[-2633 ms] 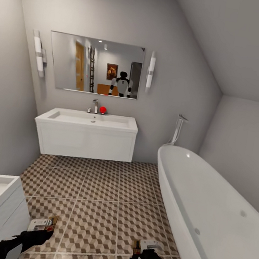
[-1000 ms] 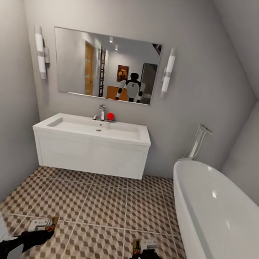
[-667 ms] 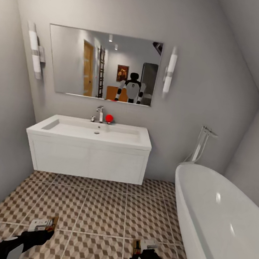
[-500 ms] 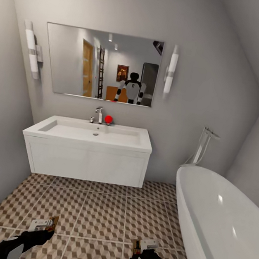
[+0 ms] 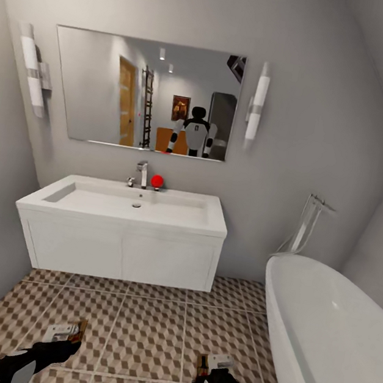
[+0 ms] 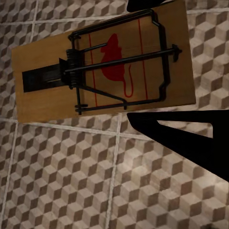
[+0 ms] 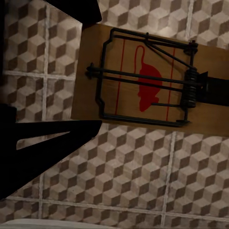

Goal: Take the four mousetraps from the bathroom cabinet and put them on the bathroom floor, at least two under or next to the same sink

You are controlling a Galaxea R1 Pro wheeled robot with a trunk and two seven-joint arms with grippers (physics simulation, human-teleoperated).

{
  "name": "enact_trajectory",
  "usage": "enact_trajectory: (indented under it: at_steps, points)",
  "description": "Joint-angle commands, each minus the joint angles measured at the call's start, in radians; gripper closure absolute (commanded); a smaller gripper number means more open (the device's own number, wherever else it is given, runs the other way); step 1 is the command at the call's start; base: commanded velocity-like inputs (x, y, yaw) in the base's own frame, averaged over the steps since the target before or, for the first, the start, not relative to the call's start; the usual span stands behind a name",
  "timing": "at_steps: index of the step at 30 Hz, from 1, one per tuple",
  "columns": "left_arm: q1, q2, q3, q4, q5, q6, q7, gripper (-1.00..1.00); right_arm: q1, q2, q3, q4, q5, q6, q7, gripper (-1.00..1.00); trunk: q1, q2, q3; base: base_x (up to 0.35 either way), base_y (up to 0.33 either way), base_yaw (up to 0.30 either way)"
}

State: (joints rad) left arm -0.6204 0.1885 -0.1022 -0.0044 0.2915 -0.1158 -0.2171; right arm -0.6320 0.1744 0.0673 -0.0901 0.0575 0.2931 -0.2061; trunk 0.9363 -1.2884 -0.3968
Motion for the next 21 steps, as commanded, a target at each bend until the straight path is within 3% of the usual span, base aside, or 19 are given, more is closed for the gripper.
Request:
enact_trajectory:
  at_steps: [1,6,13,21]
  points:
    - [-0.001,0.000,-0.008,0.001,0.008,-0.004,-0.001,1.00,0.000,0.000,0.006,-0.002,0.002,0.008,-0.001,1.00,0.001,-0.001,-0.001,0.323,0.000,0.051]
    - [-0.001,0.000,-0.008,0.001,0.007,-0.010,-0.002,1.00,0.000,0.000,0.006,-0.002,0.006,0.008,-0.001,1.00,0.001,-0.001,-0.001,0.200,0.000,0.219]
    - [-0.001,0.000,-0.008,0.001,0.008,-0.011,-0.001,1.00,0.000,0.000,0.006,-0.002,0.006,0.008,-0.001,1.00,0.001,-0.001,-0.001,0.031,0.000,0.252]
    - [-0.001,0.000,-0.008,0.001,0.007,-0.011,-0.001,1.00,0.000,0.000,0.006,-0.002,0.006,0.008,-0.001,1.00,0.001,-0.001,-0.001,0.003,0.000,0.061]
